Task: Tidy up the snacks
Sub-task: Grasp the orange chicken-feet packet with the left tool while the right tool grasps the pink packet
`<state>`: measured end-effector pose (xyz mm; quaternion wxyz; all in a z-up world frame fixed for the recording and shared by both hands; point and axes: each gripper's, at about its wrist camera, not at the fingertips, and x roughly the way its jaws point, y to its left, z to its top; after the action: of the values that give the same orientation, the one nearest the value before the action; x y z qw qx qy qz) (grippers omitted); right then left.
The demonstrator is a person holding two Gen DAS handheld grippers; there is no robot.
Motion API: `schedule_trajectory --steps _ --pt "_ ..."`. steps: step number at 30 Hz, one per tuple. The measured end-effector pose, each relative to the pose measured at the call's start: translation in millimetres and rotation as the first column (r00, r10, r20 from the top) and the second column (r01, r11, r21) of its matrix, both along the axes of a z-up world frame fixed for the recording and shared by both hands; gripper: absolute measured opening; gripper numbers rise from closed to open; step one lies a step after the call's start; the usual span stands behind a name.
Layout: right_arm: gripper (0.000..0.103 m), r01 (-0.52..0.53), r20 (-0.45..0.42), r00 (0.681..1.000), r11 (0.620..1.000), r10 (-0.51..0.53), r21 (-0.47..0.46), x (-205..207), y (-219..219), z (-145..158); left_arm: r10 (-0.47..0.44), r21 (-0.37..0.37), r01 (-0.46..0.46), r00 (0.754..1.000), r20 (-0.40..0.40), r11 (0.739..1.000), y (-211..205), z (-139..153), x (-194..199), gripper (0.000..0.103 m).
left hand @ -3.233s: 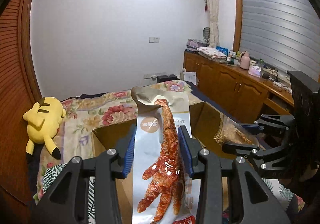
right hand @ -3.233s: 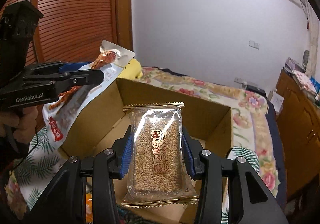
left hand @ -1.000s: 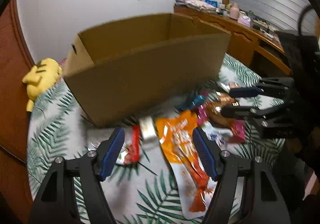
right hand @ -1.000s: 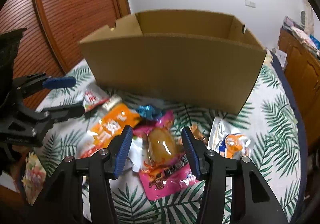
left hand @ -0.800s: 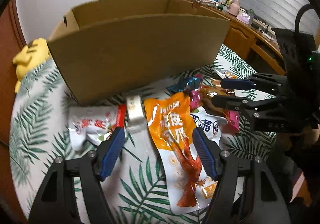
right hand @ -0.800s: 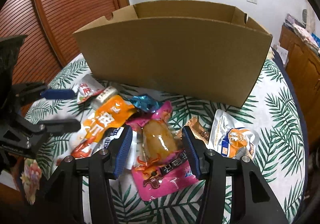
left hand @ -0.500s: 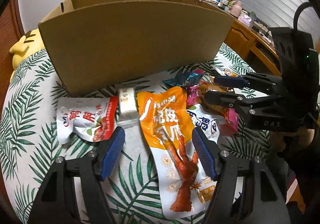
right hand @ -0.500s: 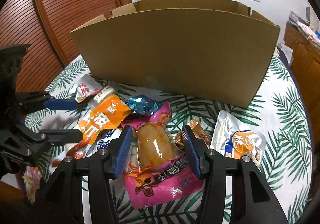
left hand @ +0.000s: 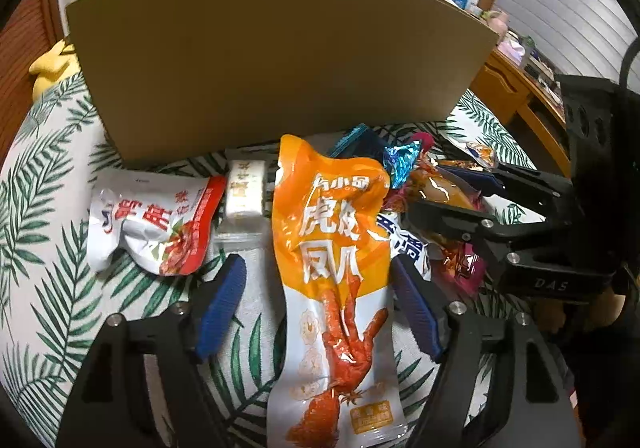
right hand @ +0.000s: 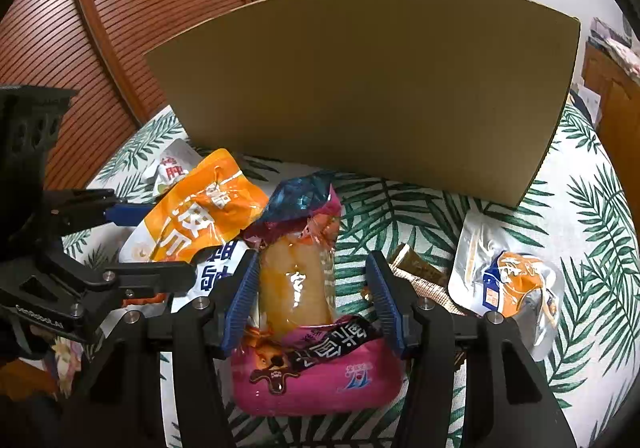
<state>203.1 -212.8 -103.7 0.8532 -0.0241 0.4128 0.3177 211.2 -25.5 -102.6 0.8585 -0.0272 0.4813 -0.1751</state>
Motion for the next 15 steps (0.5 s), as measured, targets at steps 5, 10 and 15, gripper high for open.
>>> schedule_trajectory --steps 5,10,15 --pt "0.055 0.001 -0.004 1.000 1.000 -0.001 0.013 1 -2 -1 0.005 0.002 -0.005 1.000 0.026 1.000 5 -2 -8 0.076" --pt "0.055 0.005 -0.003 1.000 1.000 -0.005 0.015 2 -5 -1 -0.013 -0.004 0.013 0.999 0.036 1.000 5 -2 -17 0.067" --pt "0.055 0.004 -0.007 1.000 1.000 -0.004 0.020 3 -6 -1 -0.031 -0.020 0.031 0.999 0.028 0.999 1 3 -22 0.042"
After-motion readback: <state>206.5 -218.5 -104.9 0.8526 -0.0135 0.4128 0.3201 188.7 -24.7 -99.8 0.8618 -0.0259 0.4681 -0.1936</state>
